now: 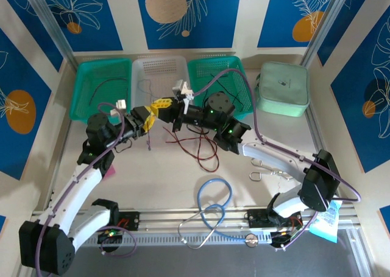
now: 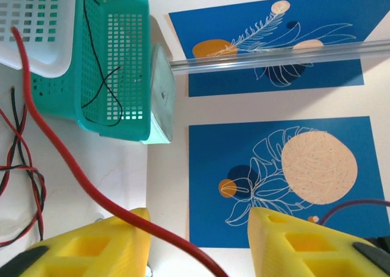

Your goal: Untangle the cables

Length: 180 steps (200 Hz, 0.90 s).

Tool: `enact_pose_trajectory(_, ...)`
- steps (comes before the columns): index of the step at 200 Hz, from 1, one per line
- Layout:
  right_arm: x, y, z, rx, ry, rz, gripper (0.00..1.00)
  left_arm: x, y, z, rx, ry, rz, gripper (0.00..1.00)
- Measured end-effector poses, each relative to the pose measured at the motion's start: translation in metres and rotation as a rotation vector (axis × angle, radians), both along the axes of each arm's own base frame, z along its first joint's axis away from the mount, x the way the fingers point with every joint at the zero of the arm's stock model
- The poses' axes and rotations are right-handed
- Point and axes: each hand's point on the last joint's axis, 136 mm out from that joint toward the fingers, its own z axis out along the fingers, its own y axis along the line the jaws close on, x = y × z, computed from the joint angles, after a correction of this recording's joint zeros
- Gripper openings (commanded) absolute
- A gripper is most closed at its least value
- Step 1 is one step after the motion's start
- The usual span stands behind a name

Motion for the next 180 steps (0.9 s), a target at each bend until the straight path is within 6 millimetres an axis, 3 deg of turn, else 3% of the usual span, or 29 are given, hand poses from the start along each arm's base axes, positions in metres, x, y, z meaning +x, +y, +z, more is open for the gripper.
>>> enact_pose_trajectory(50, 0.002, -0.005, -0.003, -0.004, 0.003, -0.011, 0.0, 0.0, 0.0, 0.006, -0.003, -0.035, -0.001, 0.0)
enact_pose_trajectory(101, 0.008, -0.019, -0.01, -0.015, 0.011, -0.059, 0.0, -0.006, 0.003, 0.01, 0.061, -0.051, 0.007, 0.0)
enact_pose_trajectory(155, 0.014, -0.065, 0.012, 0.048, -0.024, -0.195, 0.0, -0.014, 0.015, 0.062, 0.208, -0.201, 0.052, 0.0)
enact_pose_trajectory(180, 0.02, -0.085, 0.019, 0.074, -0.028, -0.282, 0.0, -0.02, 0.02, 0.075, 0.257, -0.25, 0.072, 0.0)
